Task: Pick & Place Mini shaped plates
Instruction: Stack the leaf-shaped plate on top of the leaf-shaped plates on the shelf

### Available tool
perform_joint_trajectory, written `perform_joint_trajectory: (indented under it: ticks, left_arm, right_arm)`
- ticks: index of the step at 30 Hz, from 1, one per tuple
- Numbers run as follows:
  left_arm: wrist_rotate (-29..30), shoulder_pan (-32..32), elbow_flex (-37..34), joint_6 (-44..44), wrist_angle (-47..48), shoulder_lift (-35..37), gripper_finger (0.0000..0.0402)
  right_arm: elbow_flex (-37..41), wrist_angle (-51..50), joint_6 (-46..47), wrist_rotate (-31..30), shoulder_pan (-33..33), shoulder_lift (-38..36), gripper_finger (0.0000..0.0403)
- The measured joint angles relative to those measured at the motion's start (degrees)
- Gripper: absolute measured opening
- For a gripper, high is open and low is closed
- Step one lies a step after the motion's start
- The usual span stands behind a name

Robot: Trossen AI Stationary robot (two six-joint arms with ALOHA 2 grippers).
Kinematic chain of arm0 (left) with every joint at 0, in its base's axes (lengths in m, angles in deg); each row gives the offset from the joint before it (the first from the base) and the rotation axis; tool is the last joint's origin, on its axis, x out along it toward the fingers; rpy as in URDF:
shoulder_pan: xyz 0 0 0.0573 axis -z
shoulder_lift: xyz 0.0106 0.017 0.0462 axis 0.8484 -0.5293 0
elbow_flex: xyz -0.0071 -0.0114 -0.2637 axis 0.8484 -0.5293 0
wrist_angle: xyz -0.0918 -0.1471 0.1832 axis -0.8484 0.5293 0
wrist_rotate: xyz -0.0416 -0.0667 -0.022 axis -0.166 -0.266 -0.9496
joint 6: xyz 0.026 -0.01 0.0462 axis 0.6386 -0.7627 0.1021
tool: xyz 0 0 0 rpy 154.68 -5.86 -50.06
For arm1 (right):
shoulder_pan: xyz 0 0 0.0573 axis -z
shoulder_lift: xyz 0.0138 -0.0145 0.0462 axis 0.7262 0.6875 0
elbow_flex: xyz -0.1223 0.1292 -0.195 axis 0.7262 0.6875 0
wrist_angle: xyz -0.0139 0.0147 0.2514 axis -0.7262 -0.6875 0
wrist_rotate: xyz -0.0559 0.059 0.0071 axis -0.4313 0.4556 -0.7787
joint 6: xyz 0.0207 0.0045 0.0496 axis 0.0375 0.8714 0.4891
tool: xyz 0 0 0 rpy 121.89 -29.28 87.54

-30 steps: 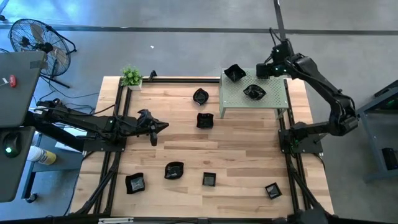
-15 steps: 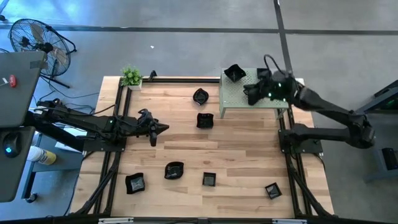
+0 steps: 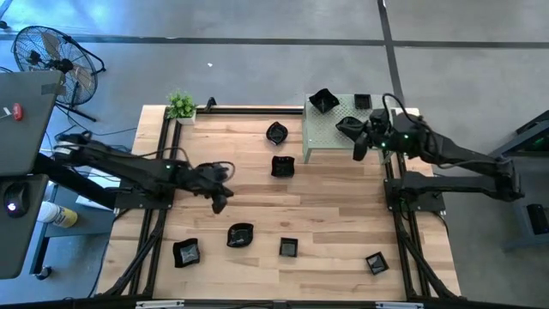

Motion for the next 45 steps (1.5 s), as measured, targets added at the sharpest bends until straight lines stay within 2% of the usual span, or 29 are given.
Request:
perform_joint_trajectory:
  ticks: [7, 10, 14, 17, 26, 31, 39, 45]
  left_arm:
    - [-5.51, 0.0, 3.81, -3.11, -0.07, -11.84, 0.0096]
    - [-8.5, 0.0, 5.49, -3.13, -0.13, -15.88, 0.0118]
    - [-14.24, 0.38, 7.6, -3.15, -0.18, -20.64, 0.0124]
    - [-15.83, 2.04, 8.77, -3.17, -0.17, -23.0, 0.0124]
    - [-14.54, 7.44, 9.25, -7.92, -0.42, -26.45, 0.0124]
    - [-12.12, 7.99, 9.25, -9.54, -0.13, -26.45, 0.0102]
    - [-12.97, 7.89, 9.25, -6.57, -0.2, -26.44, 0.001]
    - [-13.29, 7.87, 9.25, -5.6, -3.11, -26.35, 0.0002]
  right_arm:
    - [0.0, -0.04, -2.89, 1.24, -0.18, -0.91, 0.0003]
    - [0.0, -0.01, -4.16, 2.35, -0.18, -0.94, 0.0003]
    - [0.0, -0.01, -5.44, 3.79, -0.16, -0.91, 0.0001]
    - [0.0, -0.01, -6.58, 5.28, -0.15, -0.91, 0.0004]
    - [0.0, -0.03, -8.87, 7.13, -0.15, -0.91, 0.0005]
    - [0.0, -0.03, -9.14, 7.63, -0.15, -0.91, 0.0003]
    - [0.0, -0.03, -9.53, 7.84, -0.15, -0.91, 0.0006]
    - [0.0, -0.05, -10.19, 8.1, -0.15, -0.91, 0.0002]
